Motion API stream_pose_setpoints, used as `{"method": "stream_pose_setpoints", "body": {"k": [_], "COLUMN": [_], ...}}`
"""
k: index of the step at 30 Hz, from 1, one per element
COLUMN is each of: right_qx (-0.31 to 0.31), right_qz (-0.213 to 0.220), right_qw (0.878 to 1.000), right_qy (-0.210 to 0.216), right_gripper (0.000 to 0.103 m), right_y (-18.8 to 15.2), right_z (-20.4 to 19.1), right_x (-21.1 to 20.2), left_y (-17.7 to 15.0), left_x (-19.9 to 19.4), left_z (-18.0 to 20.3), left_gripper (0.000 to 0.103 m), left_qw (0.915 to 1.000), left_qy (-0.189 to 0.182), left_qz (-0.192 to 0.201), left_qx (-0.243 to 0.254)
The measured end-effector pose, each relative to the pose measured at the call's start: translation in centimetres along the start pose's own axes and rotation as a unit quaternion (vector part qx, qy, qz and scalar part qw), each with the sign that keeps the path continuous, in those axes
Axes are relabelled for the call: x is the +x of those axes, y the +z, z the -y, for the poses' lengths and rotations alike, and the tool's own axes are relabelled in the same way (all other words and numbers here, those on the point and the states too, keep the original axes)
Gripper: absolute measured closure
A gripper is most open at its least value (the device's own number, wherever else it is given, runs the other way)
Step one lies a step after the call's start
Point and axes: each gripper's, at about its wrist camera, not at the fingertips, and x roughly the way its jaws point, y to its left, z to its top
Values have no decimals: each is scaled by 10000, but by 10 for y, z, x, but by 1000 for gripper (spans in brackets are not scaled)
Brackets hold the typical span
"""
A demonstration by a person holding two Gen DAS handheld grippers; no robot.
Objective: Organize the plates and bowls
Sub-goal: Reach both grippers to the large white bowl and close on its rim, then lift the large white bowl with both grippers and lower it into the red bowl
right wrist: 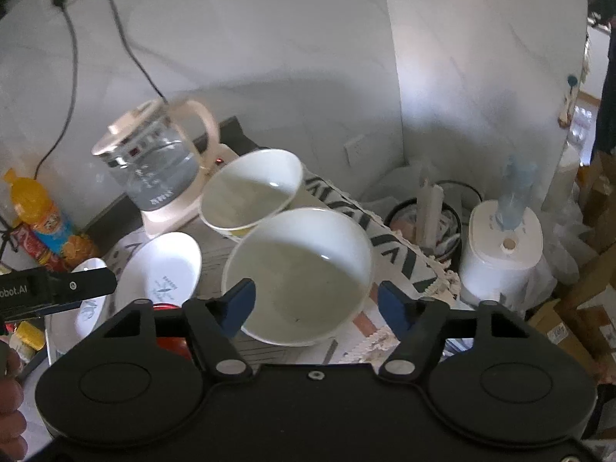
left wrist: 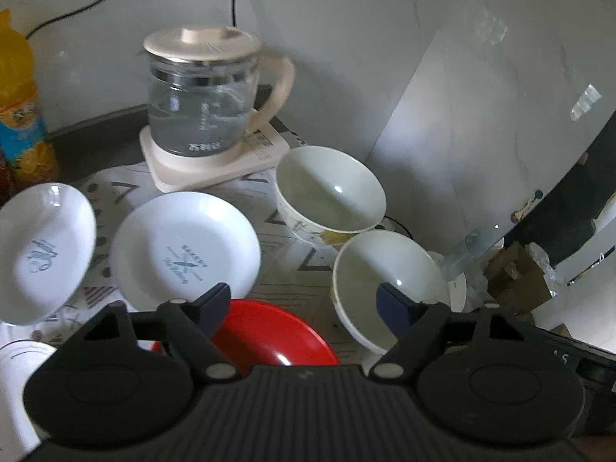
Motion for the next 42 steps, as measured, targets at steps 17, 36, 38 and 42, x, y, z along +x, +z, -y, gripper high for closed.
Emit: {"method": "stream_pose_setpoints", "body": {"k": [17,36,38,42], "right_qx": [386,426,410,384], "right_qz": [-661,-847,-777,-640], "right_qw": [9971,9955,9961,9972], "right_qy": [32,17,39,55], "right_gripper": [68,87,87,87], "right_y": [3,1,3,8], "right_z": [41,42,41,38], "right_x": [75,101,95,80], "left_y": [10,4,6,8], "left_x": [97,132,125,110], "left_z": [23,28,30,33], "left_gripper": [61,94,94,94], "left_qw": [9979,9931,9938,9952], "left_qy": [-19,-57,-87,-125], "left_qz": [-645,-1168,-1104,-956], "left_qx": [-20,-96,-97,-136]}}
